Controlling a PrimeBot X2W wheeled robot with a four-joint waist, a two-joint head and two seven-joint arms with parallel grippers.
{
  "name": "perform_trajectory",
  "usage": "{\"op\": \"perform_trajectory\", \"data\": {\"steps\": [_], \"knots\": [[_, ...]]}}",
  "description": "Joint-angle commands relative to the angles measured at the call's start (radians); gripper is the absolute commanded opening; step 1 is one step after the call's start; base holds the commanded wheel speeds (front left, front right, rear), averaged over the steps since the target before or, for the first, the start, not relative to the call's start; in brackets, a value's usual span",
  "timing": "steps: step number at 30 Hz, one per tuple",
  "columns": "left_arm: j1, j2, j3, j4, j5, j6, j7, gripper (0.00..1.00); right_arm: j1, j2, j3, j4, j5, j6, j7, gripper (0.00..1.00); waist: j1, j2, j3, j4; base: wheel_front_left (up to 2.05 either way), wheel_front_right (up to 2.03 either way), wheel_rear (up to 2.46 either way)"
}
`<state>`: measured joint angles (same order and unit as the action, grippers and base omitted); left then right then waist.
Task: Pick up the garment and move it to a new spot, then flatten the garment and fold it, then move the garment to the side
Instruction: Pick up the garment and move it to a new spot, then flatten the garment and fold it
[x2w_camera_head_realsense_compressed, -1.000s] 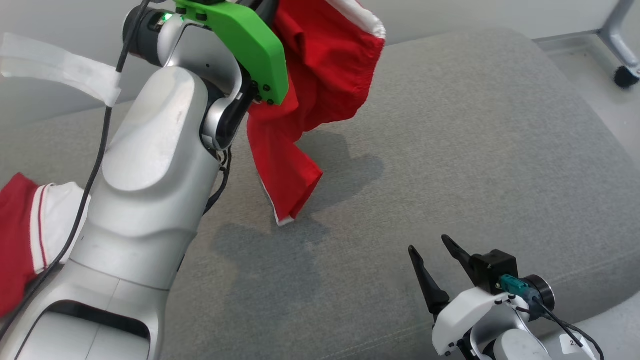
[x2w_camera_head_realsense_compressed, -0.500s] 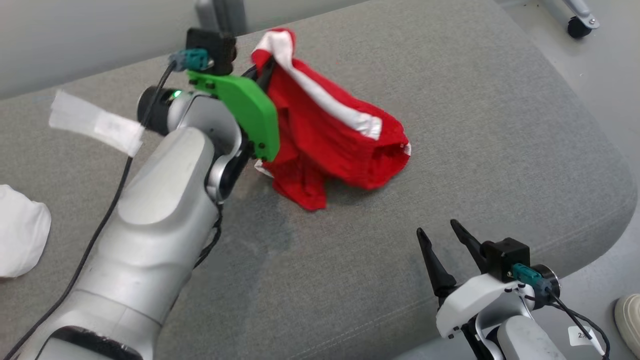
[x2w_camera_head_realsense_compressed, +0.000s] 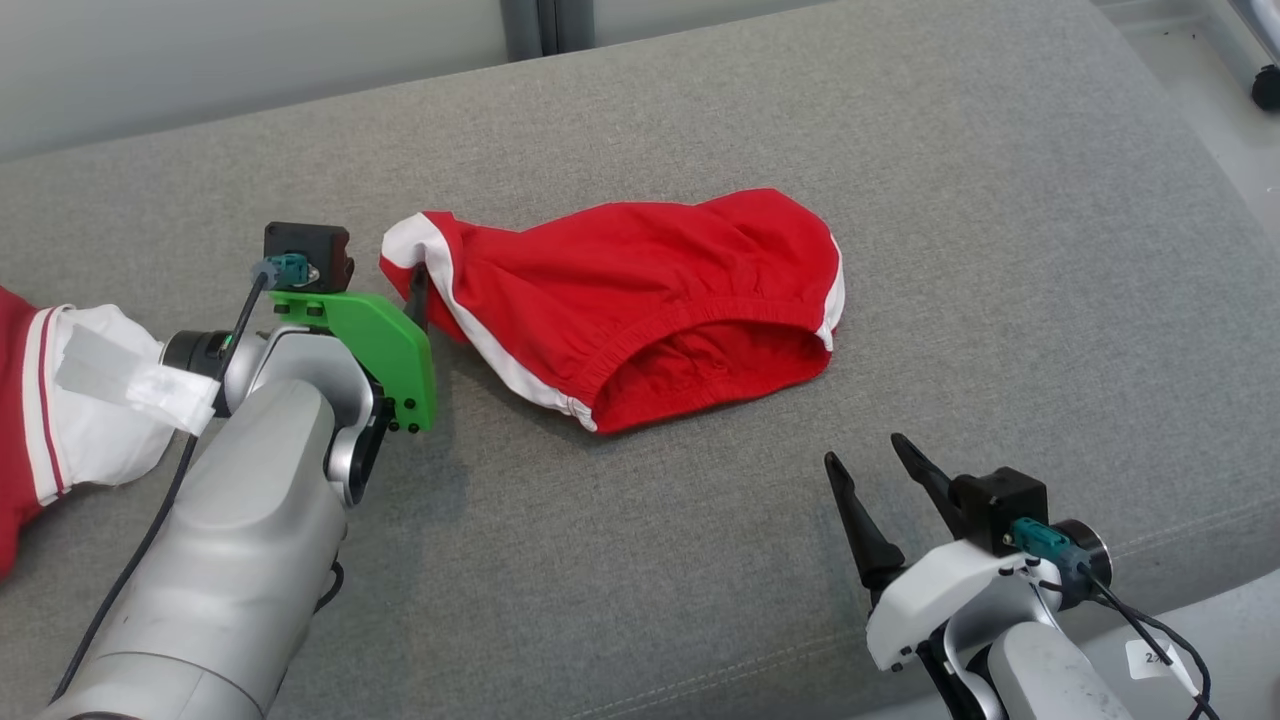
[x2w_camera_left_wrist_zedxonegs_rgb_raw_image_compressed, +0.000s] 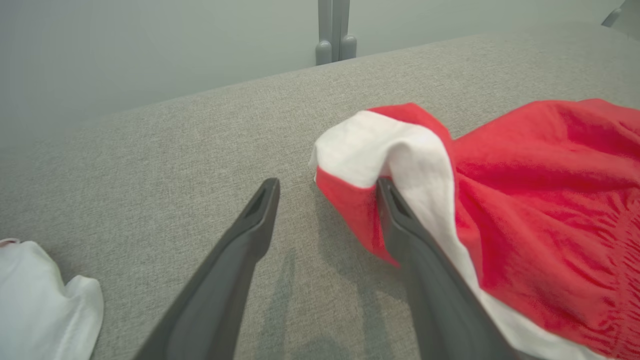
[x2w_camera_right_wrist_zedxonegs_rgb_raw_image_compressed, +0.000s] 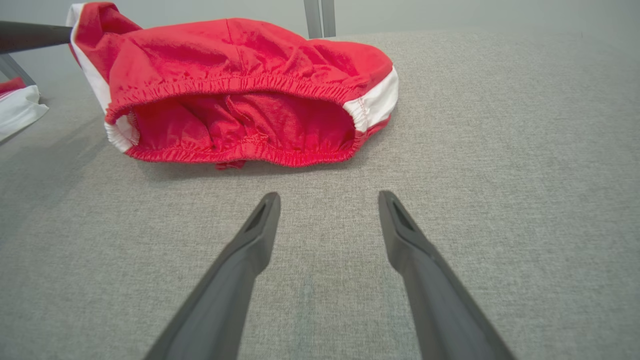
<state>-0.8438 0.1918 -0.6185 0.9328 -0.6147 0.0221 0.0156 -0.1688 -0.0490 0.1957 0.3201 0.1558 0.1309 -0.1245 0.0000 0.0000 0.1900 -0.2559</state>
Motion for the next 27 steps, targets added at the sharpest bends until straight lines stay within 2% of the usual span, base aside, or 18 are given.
{"op": "perform_trajectory", "data": {"steps": [1,4,11,16,20,27], "knots": [[0.009,0.000,-0.001,0.014,0.005,0.005,-0.011,1.00,0.002,-0.003,-0.001,0.004,-0.009,0.000,0.004,1.00,0.0000,0.0000,-0.022,0.012,0.00,0.00,0.00],[0.006,0.007,-0.002,0.042,0.006,0.005,-0.020,1.00,0.012,-0.002,-0.003,0.005,-0.013,0.000,0.009,1.00,0.0000,0.0000,-0.042,0.016,0.00,0.00,0.00],[0.014,-0.024,-0.017,0.015,0.001,-0.027,-0.060,1.00,0.044,-0.002,-0.020,-0.006,-0.026,0.000,0.023,1.00,0.0000,0.0000,-0.085,0.023,0.00,0.00,0.00],[0.039,-0.069,-0.054,-0.042,0.005,-0.049,-0.045,1.00,0.061,-0.002,-0.022,-0.021,-0.030,0.000,0.035,1.00,0.0000,0.0000,-0.102,0.018,0.00,0.00,0.00],[0.064,-0.096,-0.096,-0.084,0.010,-0.061,0.000,1.00,0.063,-0.002,-0.016,-0.037,-0.034,0.000,0.044,1.00,0.0000,0.0000,-0.097,-0.006,0.00,0.00,0.00],[0.092,-0.127,-0.161,-0.147,0.017,-0.056,0.046,1.00,0.055,-0.002,-0.022,-0.056,-0.031,0.000,0.046,1.00,0.0000,0.0000,-0.044,-0.075,0.00,0.00,0.00]]}}
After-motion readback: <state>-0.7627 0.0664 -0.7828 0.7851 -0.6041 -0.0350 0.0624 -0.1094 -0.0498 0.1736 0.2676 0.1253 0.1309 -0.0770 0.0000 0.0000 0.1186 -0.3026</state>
